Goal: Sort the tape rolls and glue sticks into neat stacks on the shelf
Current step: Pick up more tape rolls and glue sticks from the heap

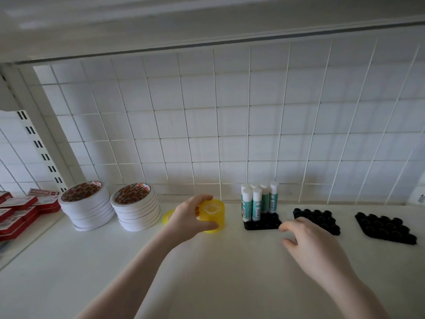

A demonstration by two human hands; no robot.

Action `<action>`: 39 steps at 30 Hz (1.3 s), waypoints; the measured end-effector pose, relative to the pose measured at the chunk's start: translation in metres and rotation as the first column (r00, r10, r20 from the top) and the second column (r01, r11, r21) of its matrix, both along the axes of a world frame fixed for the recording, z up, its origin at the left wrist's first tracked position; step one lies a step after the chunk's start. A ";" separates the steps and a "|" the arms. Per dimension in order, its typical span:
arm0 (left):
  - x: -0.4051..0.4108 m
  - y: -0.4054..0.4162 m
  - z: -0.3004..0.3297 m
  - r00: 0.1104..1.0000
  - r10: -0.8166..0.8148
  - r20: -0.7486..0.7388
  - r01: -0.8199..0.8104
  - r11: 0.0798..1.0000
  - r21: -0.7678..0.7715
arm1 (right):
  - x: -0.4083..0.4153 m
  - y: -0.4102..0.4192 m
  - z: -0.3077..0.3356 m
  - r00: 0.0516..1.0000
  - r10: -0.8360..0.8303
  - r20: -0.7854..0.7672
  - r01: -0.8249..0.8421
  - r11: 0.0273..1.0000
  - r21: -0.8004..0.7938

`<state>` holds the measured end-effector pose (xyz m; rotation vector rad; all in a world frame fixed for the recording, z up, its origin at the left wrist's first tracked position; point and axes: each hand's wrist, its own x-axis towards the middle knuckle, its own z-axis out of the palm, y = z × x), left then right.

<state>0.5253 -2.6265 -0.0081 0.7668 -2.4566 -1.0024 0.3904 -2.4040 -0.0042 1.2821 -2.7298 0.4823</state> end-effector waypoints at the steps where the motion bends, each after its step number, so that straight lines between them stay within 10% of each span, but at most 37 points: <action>1: 0.001 0.001 0.001 1.000 0.009 0.017 -0.008 1.000 -0.022 | -0.001 0.002 0.001 1.000 -0.008 -0.011 0.008 1.000 0.005; 14: 0.042 0.080 0.005 0.965 0.237 -0.109 -0.260 0.833 -0.488 | 0.010 0.062 0.004 0.984 -0.109 -0.141 0.109 0.994 -0.010; 39: -0.120 0.351 0.011 0.988 0.093 -0.126 -0.138 0.894 -0.427 | -0.135 0.347 -0.023 0.857 -0.449 -0.252 0.355 0.870 -0.343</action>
